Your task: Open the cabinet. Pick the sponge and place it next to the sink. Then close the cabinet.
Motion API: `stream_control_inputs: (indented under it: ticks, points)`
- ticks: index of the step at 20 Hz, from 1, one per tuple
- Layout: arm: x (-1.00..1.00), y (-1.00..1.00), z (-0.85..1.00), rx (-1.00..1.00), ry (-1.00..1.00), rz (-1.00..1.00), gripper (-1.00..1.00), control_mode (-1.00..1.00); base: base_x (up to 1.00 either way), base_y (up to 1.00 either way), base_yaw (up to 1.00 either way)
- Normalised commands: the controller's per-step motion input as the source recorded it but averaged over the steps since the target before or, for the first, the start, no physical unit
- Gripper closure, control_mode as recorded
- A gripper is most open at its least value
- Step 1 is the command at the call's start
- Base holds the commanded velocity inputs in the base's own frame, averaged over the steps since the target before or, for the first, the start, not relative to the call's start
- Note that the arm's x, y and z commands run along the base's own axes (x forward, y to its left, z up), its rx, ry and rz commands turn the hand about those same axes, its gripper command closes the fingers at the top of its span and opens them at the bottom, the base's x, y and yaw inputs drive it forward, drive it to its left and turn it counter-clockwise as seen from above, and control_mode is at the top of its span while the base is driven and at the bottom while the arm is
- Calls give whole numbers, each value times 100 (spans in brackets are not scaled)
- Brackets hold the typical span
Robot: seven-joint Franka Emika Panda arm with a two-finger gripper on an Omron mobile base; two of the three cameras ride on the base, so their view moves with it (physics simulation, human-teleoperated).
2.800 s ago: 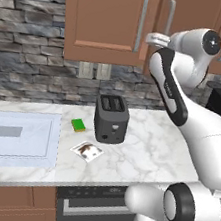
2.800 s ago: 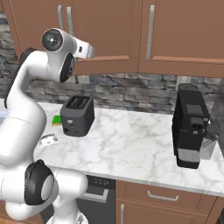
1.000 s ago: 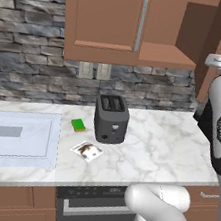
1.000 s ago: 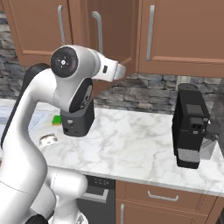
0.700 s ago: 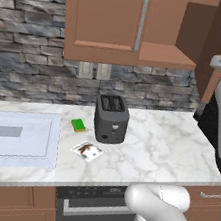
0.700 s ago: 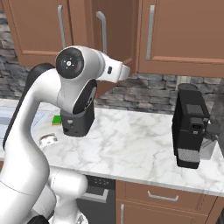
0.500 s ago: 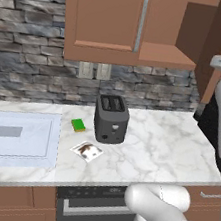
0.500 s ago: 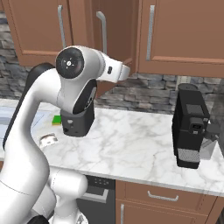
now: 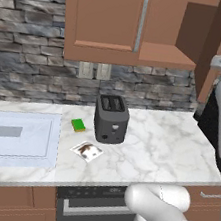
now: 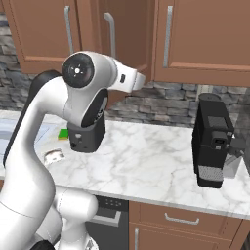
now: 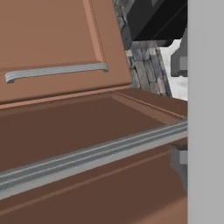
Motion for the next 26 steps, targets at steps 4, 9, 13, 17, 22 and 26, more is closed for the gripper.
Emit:
stream_control_inputs:
  ticks: [4,9,13,17,22,26]
  points:
    - [-42,-2,-11,1,13,0,-100,-100,0,0,0]
    - [-68,-1,0,1,0,3,-100,-100,0,0,0]
    - [-66,13,0,0,0,2,-100,-100,0,0,0]
    - [-59,37,0,0,0,2,-100,-100,0,0,0]
    - [-45,60,0,-2,0,4,-100,-100,0,0,0]
    - [-36,66,0,-6,0,0,-100,-100,0,0,0]
